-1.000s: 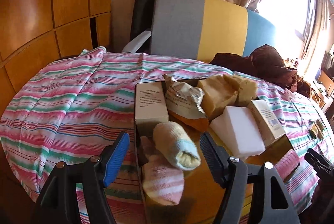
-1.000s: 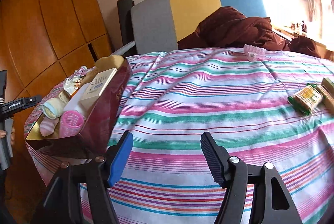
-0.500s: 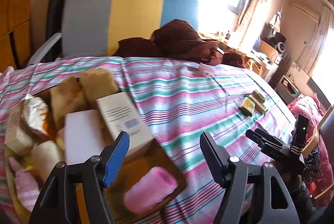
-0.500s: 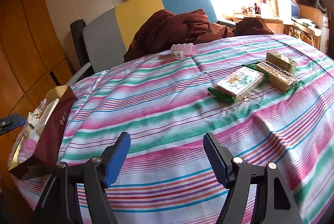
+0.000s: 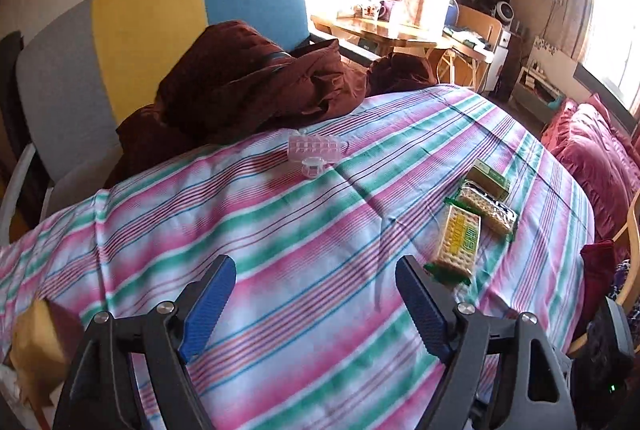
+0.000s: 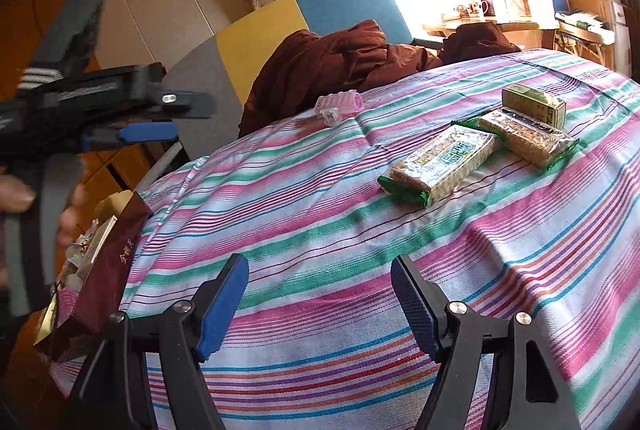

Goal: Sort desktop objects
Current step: 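Grasp the clear pink hair roller with the left tool, then grasp the green essential-oil box with the right tool while the left tool holds the roller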

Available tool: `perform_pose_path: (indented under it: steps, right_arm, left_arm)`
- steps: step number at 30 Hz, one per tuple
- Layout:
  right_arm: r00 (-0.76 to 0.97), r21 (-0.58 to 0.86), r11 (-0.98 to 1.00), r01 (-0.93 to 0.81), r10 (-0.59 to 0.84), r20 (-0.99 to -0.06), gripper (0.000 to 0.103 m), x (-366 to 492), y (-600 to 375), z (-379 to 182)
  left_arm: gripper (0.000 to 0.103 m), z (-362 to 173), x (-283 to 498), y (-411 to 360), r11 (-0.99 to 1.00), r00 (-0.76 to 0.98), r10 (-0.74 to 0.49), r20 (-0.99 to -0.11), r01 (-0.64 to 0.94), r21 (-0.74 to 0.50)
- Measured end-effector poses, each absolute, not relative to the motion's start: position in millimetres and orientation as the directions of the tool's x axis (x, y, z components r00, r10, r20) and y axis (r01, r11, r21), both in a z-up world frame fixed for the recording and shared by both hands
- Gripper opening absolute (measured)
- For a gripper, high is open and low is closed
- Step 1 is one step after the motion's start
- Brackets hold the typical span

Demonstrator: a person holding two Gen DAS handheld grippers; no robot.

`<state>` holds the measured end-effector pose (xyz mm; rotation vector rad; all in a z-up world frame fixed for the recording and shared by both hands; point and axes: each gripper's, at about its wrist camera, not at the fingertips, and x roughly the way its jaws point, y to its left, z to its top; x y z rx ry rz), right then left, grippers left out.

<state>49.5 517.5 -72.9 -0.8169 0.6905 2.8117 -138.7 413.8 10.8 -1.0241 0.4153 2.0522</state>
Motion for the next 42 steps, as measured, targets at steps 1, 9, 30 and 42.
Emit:
perform_pose_path:
  steps: [1, 9, 30, 42]
  right_arm:
    - [-0.849, 0.405, -0.883, -0.236, -0.016, -0.528, 0.076, 50.0, 518.4, -73.8]
    - [-0.874, 0.519, -0.841, -0.155, -0.129, -0.469, 0.079, 50.3, 529.6, -82.8]
    - [-0.878, 0.55, -0.829, -0.096, -0.19, -0.44, 0.082, 48.2, 530.8, -84.2]
    - [-0.863, 0.534, -0.837, -0.121, -0.177, -0.474, 0.082, 43.1, 531.9, -83.6]
  left_arm:
    - [0.089, 5.8, -146.3, 428.2, -0.628, -0.358, 0.497, -0.79, -0.777, -0.044]
    - [0.103, -30.9, -220.1, 509.5, -0.655, -0.31, 0.481, -0.82, -0.749, -0.101]
    - [0.068, -78.5, -256.4, 550.8, -0.715, -0.357, 0.356, -0.864, -0.699, -0.005]
    - [0.068, -76.2, -169.5, 458.2, -0.728, -0.296, 0.395, -0.869, -0.678, -0.1]
